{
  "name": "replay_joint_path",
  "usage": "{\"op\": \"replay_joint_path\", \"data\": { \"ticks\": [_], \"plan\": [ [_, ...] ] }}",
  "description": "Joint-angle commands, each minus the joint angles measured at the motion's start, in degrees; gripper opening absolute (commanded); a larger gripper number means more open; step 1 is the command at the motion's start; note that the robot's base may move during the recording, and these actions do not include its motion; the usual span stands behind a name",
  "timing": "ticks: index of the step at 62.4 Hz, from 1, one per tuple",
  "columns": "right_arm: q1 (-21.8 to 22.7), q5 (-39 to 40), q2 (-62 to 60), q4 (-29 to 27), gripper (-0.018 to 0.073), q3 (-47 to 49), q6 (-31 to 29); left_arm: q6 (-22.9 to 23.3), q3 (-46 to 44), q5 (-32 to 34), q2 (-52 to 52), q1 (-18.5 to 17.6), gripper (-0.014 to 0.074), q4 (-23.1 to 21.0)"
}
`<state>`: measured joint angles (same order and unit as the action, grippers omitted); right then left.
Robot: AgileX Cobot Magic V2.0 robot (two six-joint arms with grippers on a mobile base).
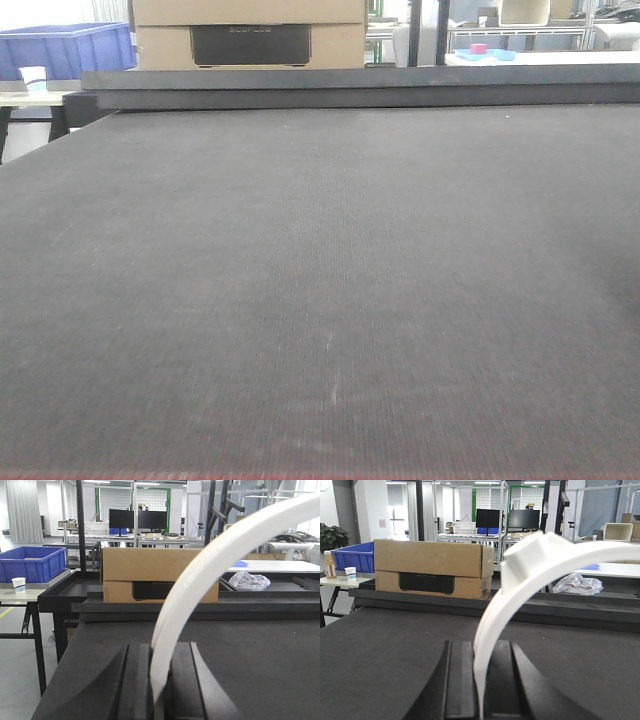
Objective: Grab PVC pipe and place in blue bin
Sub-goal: 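Drive the base away from the table holding both pipe pieces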
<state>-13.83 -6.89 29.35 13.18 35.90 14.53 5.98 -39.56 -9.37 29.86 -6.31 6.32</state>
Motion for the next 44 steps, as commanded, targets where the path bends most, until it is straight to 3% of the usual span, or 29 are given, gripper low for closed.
{"op": "replay_joint_path", "data": {
  "ticks": [1, 44],
  "plan": [
    [0.3, 0.8, -0.4, 0.5, -0.0162, -0.1, 0.0, 0.2, 0.0, 1.4, -0.5, -0.3, -0.0111, 0.1],
    [0.2, 0.8, -0.4, 0.5, -0.0162, -0.1, 0.0, 0.2, 0.0, 1.4, -0.7, -0.3, -0.0111, 0.1]
  ]
}}
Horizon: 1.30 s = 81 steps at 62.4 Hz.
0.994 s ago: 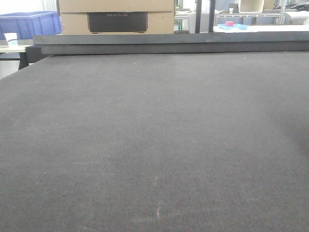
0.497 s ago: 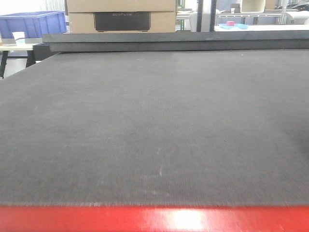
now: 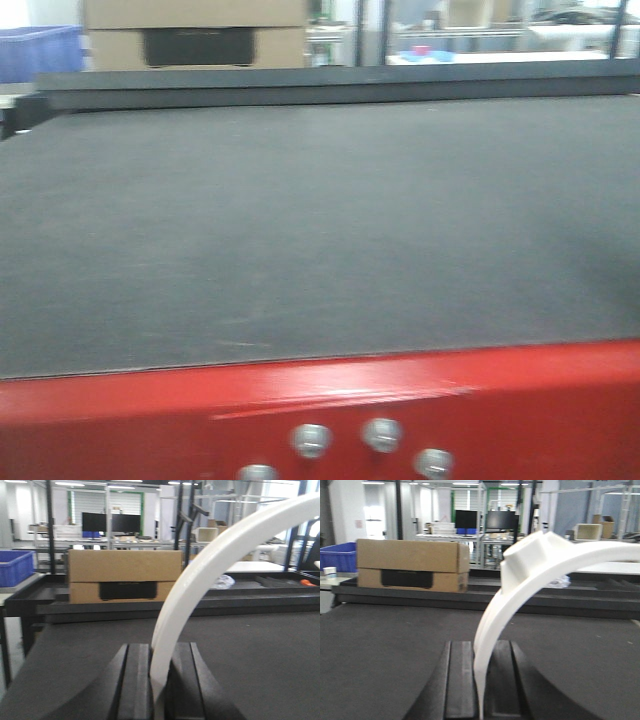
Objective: Grab PVC pipe and place in blue bin
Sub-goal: 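Drive the base away from the table holding both pipe pieces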
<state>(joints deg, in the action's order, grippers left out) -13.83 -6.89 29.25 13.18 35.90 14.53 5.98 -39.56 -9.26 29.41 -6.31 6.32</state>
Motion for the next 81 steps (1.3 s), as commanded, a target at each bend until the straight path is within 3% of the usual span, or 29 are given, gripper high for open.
{"op": "replay_joint_path", "data": {
  "ticks": [1, 81],
  "plan": [
    [0.2, 0.8, -0.3, 0.5, -0.0162, -0.1, 0.0, 0.2, 0.0, 1.3, -0.3, -0.3, -0.0111, 0.1],
    [0.2, 0.8, -0.3, 0.5, -0.0162, -0.1, 0.0, 0.2, 0.0, 1.3, -0.3, -0.3, -0.0111, 0.1]
  ]
}}
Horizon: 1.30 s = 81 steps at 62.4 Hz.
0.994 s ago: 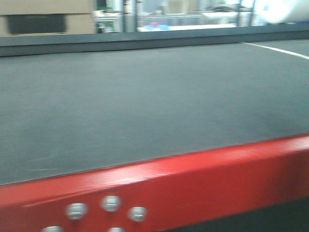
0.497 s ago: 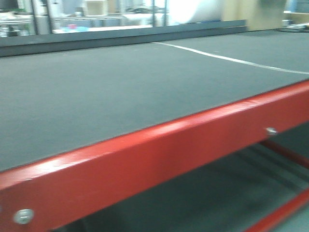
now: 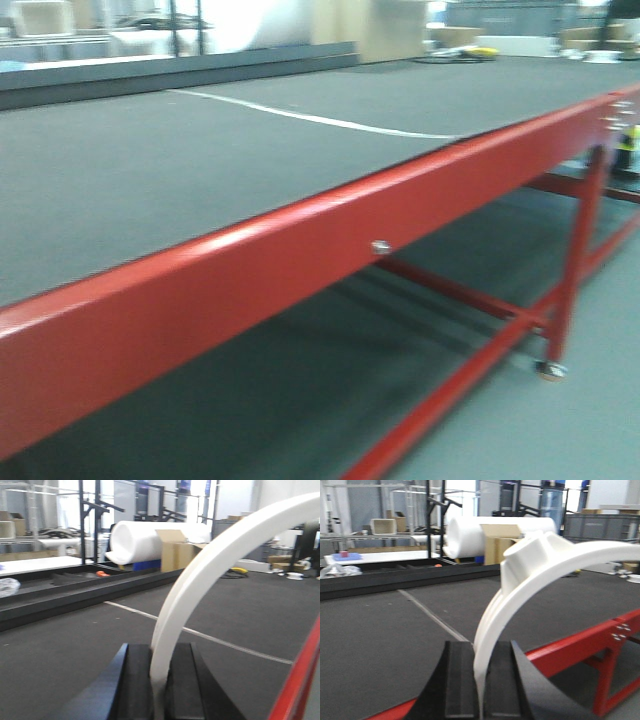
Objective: Grab PVC pipe and place in blue bin
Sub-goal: 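Drive the base away from the table holding both pipe pieces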
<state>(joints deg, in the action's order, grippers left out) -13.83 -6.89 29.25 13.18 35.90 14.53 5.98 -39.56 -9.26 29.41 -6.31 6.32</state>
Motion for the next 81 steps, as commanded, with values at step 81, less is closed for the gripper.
{"op": "replay_joint_path", "data": {
  "ticks": [81],
  "plan": [
    [0.2, 0.8, -0.3, 0.5, -0.0162, -0.1, 0.0, 0.2, 0.0, 1.3, -0.3, -0.3, -0.0111, 0.1]
  ]
}}
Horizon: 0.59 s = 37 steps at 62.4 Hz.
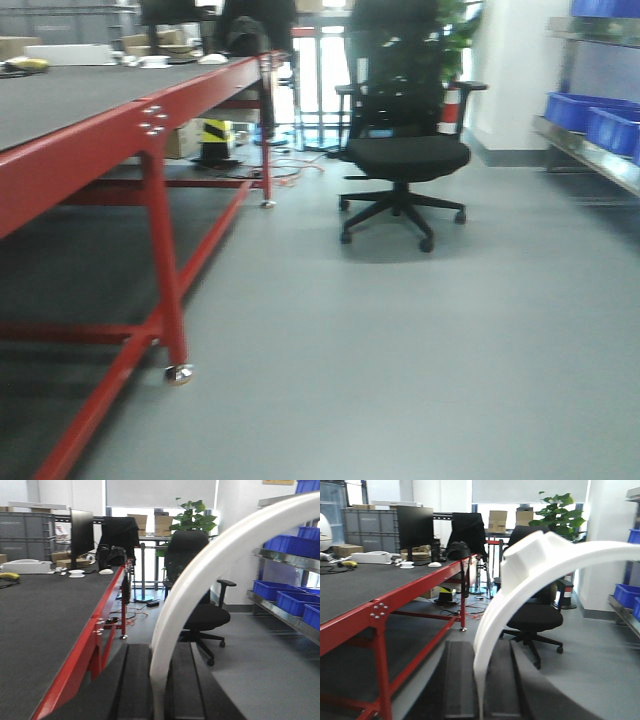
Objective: Grab PVC pipe and place in blue bin
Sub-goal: 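Drive the base away from the table holding both pipe pieces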
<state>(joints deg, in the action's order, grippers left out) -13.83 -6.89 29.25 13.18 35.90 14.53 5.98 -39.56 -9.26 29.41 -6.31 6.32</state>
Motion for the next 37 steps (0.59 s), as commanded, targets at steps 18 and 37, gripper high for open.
{"op": "replay_joint_path", "data": {
  "ticks": [18, 37],
  "plan": [
    [0.2, 0.8, -0.3, 0.5, -0.0162, -0.1, 0.0, 0.2, 0.0, 1.3, -0.3, -0.3, -0.0111, 0.1],
    [0.2, 0.8, -0.3, 0.5, -0.0162, -0.1, 0.0, 0.2, 0.0, 1.3, -0.3, -0.3, -0.0111, 0.1]
  ]
}}
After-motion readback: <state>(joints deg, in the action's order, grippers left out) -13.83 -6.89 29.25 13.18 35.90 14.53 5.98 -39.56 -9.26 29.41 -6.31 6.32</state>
